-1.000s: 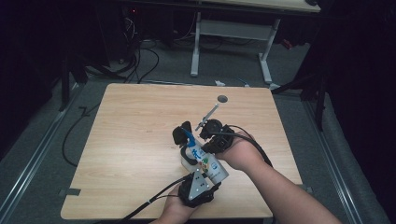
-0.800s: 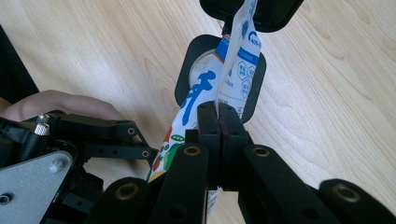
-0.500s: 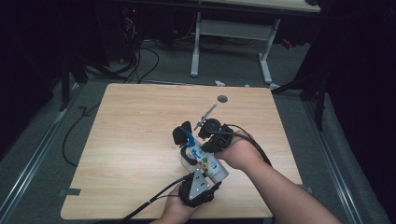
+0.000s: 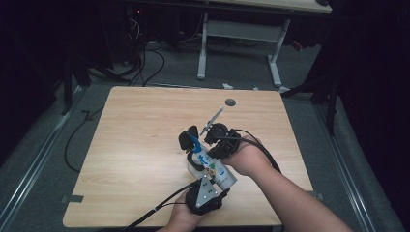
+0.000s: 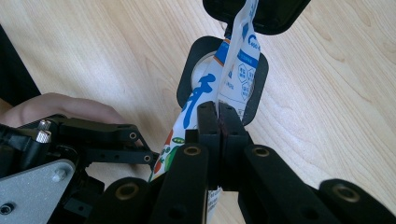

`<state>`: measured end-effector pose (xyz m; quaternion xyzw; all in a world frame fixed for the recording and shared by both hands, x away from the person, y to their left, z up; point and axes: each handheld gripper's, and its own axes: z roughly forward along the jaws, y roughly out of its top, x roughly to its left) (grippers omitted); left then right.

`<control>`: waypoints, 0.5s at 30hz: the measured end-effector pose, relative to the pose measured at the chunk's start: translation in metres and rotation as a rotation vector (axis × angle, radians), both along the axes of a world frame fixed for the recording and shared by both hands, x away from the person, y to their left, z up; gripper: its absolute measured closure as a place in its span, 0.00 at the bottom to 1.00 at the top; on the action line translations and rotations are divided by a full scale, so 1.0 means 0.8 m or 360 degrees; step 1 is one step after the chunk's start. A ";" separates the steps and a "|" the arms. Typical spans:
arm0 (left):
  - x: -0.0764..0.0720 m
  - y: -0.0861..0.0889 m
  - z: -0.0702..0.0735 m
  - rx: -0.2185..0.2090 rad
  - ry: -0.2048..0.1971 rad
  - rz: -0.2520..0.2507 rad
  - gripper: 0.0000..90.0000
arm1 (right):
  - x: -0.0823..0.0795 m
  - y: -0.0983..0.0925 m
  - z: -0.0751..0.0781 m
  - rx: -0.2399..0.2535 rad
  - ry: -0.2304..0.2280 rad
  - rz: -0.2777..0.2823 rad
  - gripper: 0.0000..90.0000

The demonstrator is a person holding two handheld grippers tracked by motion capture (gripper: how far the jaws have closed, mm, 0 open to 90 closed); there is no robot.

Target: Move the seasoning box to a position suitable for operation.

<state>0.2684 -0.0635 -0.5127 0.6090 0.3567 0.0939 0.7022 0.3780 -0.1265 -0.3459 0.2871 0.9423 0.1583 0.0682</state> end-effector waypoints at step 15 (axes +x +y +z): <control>0.000 -0.002 0.002 -0.0002 0.0005 0.0007 0.59 | 0.001 0.002 0.000 -0.0009 -0.0004 0.0009 1.00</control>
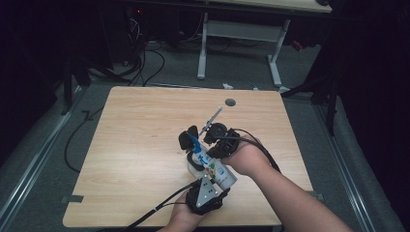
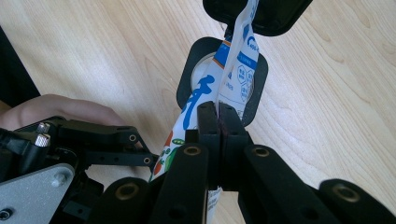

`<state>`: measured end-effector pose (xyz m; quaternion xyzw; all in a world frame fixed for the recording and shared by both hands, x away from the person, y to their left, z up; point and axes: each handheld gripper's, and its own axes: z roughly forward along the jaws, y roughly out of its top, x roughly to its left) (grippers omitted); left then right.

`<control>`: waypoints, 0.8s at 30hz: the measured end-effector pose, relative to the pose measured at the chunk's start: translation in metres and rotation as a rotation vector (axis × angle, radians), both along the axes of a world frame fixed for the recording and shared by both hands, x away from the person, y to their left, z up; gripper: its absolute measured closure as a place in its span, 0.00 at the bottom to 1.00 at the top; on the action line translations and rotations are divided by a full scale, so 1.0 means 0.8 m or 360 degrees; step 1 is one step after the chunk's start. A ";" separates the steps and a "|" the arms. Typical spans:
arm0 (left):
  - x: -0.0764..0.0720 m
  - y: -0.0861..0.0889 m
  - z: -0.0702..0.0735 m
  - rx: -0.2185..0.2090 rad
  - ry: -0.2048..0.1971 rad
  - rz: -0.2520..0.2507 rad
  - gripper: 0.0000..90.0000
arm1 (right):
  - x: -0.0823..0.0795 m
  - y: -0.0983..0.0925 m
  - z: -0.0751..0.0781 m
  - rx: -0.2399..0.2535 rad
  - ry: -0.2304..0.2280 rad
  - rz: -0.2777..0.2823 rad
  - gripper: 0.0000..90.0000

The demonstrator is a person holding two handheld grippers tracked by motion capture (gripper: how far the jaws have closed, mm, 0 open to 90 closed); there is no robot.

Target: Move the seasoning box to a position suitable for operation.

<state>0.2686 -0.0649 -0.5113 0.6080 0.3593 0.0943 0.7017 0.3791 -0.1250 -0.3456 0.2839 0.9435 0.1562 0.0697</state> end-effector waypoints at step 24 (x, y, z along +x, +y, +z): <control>-0.001 -0.001 -0.001 0.0032 -0.0035 0.0020 0.59 | 0.001 0.002 -0.001 0.0004 0.0006 0.0009 1.00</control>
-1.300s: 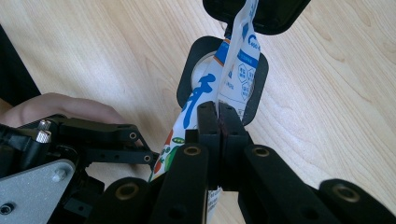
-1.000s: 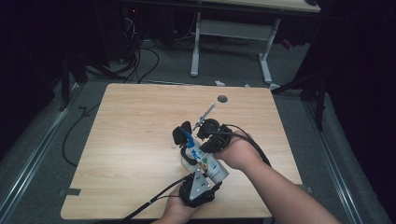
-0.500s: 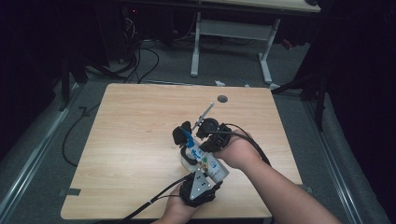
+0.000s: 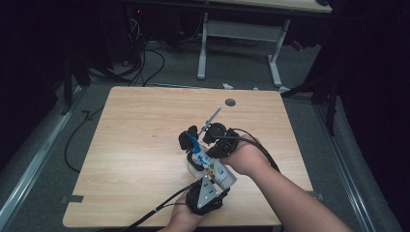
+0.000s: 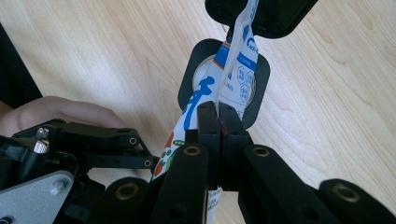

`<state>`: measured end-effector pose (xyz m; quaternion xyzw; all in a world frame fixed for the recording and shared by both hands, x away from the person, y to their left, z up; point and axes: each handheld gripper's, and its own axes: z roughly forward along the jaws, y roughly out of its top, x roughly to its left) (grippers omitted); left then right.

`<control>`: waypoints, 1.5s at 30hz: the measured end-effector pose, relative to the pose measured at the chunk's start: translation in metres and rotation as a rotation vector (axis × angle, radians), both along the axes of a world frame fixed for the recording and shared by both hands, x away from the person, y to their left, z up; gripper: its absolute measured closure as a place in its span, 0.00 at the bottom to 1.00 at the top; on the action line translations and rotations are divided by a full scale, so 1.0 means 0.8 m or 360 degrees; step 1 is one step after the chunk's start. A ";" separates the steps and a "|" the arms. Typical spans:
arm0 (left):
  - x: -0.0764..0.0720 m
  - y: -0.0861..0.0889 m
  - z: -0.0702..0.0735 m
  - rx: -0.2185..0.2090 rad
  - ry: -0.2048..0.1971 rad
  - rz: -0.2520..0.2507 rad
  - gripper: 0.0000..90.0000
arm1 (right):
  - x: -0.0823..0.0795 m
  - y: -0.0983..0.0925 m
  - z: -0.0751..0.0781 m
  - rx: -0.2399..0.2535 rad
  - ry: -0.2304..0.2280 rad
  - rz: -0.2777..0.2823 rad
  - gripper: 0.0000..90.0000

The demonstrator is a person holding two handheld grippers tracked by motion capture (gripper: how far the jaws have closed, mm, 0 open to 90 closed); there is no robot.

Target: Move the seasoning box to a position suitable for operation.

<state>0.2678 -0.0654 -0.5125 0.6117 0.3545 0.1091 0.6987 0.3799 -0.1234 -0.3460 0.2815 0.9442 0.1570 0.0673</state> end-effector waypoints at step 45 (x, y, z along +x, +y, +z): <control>0.002 -0.004 0.010 -0.0065 -0.0015 0.0017 0.59 | 0.004 0.006 0.009 -0.0013 -0.0027 0.0006 1.00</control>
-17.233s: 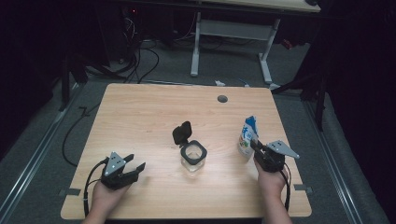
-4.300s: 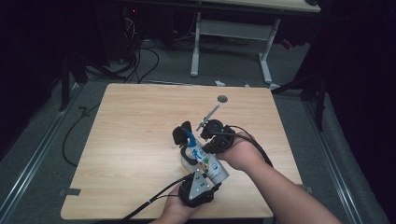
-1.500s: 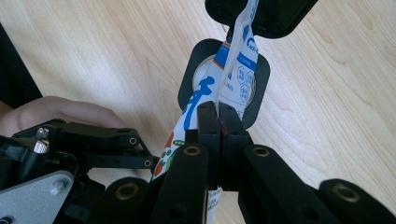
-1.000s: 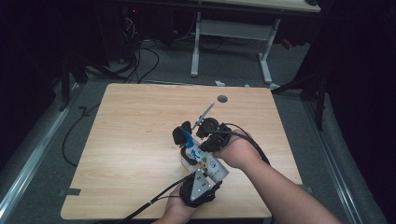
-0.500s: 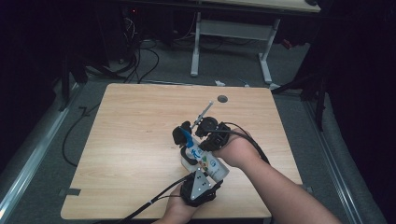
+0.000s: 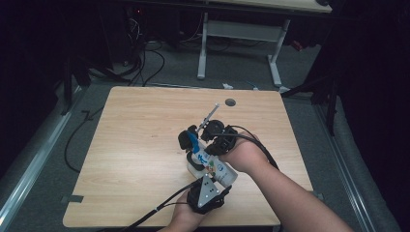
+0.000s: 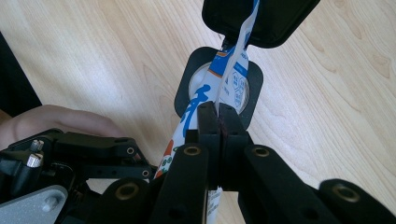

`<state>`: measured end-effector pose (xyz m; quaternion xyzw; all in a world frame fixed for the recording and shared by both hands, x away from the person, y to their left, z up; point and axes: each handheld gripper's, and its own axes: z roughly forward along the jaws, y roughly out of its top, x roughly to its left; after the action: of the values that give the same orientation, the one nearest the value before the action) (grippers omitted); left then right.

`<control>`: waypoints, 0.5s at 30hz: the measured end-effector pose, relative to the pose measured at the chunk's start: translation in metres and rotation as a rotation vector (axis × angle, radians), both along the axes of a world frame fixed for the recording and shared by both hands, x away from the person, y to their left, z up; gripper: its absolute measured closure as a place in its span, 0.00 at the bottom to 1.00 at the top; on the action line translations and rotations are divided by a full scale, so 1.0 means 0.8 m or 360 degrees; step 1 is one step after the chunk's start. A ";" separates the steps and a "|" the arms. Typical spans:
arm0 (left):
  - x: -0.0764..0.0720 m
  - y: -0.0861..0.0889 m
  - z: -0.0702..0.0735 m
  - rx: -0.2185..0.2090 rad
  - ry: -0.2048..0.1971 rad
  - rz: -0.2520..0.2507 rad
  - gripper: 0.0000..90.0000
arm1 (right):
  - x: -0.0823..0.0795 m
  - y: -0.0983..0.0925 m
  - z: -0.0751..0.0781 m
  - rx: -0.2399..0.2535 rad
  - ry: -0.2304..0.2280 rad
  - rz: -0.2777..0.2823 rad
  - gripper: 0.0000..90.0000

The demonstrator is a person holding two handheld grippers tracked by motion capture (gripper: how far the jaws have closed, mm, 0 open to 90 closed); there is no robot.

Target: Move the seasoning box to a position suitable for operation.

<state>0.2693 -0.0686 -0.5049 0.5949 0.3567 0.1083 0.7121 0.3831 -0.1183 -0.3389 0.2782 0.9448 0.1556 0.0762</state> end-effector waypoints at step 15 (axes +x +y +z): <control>0.000 -0.002 0.004 -0.0023 -0.0001 0.0003 0.59 | -0.001 0.001 0.004 -0.0003 -0.0012 0.0000 1.00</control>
<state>0.2694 -0.0698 -0.5017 0.5894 0.3580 0.1066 0.7163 0.3823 -0.1178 -0.3357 0.2775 0.9446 0.1557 0.0800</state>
